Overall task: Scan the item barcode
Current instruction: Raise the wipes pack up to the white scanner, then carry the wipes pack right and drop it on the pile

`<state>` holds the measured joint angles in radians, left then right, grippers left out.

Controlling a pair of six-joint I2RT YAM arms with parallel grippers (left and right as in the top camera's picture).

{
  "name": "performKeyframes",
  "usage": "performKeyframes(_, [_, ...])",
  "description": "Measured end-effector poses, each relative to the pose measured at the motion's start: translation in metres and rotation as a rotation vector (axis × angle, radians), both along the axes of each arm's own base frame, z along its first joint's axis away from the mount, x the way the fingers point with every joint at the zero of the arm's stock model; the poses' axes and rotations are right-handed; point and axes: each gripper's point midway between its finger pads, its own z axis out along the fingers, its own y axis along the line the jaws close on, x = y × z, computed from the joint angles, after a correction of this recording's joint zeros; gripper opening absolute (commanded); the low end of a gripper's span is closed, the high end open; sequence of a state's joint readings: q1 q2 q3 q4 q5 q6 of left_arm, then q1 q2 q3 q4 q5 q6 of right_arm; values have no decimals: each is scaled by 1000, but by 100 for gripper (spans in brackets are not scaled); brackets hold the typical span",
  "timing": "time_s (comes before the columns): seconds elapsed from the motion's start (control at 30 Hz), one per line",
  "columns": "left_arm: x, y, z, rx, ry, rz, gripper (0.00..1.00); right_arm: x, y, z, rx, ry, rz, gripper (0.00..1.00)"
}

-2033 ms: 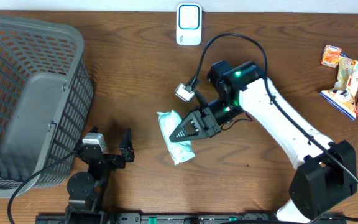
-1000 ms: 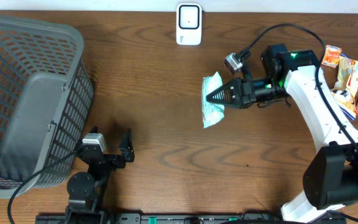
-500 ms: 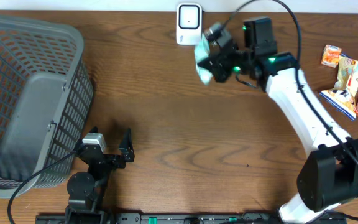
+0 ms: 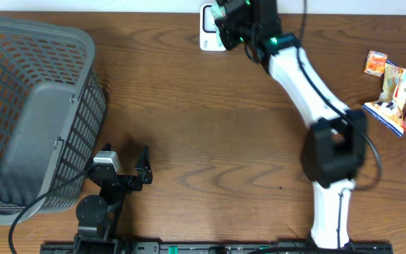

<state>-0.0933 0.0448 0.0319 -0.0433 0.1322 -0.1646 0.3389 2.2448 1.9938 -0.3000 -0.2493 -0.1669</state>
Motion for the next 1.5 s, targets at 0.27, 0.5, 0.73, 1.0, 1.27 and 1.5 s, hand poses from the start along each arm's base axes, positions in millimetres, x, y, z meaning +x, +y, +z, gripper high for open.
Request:
performKeyframes(0.27, [0, 0, 0, 0, 0, 0, 98, 56, 13, -24, -68, -42, -56, 1])
performKeyframes(0.5, [0, 0, 0, 0, 0, 0, 98, 54, 17, -44, -116, -8, -67, 1])
performKeyframes(0.73, [0, 0, 0, 0, 0, 0, 98, 1, -29, -80, -301, 302, -212, 1])
performKeyframes(1.0, [0, 0, 0, 0, 0, 0, 98, -111, -151, -48, -463, 744, -536, 1])
performKeyframes(1.27, [0, 0, 0, 0, 1, 0, 98, -156, -263, -70, -572, 983, -754, 1])
performKeyframes(1.5, [0, 0, 0, 0, 0, 0, 98, -175, -335, -121, -614, 1081, -921, 15])
